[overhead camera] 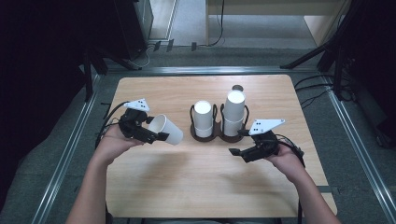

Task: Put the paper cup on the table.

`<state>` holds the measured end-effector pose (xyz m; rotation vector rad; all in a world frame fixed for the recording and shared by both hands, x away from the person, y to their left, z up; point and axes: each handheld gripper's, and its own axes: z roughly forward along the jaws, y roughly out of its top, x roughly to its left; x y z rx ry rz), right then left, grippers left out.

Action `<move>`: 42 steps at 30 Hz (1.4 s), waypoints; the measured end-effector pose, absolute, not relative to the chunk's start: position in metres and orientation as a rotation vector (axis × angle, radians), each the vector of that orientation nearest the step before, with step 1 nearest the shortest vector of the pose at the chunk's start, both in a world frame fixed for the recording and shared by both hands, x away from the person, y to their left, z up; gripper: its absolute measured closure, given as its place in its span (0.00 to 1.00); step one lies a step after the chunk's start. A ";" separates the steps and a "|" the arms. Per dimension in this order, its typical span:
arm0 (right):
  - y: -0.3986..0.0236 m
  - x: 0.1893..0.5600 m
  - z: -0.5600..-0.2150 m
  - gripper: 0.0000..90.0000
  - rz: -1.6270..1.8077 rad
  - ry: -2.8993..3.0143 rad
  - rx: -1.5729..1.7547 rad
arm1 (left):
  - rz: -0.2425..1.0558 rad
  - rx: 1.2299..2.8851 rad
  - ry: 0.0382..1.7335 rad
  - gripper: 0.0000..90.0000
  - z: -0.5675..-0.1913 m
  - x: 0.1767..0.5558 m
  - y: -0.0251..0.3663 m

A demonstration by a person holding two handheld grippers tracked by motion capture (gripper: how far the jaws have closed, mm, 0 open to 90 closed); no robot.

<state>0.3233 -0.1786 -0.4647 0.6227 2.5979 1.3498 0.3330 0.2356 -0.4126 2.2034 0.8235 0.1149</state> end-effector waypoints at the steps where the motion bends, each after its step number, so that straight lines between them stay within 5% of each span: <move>1: -0.179 0.323 -0.465 0.25 1.350 2.597 0.623 | 0.118 2.198 0.835 0.23 -0.413 0.333 0.239; 42: -0.182 0.322 -0.469 0.25 1.360 2.607 0.673 | 0.254 2.283 1.287 0.23 -0.441 0.388 0.316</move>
